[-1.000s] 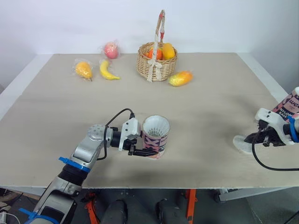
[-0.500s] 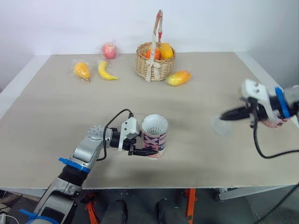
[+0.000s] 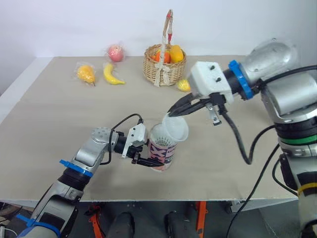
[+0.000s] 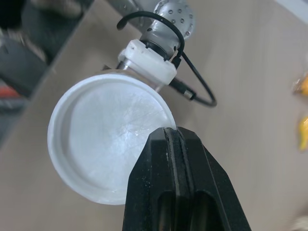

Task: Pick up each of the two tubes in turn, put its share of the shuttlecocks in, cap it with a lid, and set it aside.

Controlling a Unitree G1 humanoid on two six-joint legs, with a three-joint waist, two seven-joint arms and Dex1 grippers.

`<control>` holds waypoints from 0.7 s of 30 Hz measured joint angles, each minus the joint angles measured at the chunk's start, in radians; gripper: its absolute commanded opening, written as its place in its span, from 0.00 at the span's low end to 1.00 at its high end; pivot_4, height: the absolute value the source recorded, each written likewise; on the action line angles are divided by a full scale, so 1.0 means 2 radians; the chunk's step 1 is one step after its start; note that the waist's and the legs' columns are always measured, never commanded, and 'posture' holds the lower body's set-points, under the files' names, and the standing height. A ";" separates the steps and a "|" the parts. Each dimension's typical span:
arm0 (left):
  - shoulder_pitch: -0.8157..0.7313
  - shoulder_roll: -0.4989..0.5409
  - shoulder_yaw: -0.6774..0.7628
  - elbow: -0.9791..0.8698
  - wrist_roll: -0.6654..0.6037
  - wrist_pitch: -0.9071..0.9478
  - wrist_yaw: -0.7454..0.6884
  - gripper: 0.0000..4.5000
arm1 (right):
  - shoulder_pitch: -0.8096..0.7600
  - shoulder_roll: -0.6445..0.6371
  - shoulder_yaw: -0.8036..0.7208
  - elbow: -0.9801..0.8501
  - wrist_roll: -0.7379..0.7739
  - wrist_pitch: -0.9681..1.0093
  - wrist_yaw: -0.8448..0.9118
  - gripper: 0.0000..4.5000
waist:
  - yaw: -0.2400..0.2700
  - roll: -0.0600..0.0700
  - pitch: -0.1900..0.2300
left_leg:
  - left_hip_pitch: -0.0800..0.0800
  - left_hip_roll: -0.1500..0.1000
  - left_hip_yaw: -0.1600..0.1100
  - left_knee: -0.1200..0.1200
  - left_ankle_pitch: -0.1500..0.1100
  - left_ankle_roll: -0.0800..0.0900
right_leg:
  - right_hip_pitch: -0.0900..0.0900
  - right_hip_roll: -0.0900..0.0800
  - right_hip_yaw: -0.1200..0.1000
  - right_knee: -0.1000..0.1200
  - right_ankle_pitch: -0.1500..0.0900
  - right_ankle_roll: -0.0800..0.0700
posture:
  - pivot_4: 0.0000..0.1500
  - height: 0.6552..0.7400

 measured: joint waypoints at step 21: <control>0.009 0.002 0.000 -0.010 0.000 0.000 0.013 0.65 | -0.012 0.055 0.052 0.000 -0.056 -0.081 0.009 0.02 | 0.000 0.000 0.000 | 0.000 0.002 -0.001 0.000 0.000 0.000 | 0.000 0.001 -0.003 0.000 0.001 -0.002 | 1.00 1.00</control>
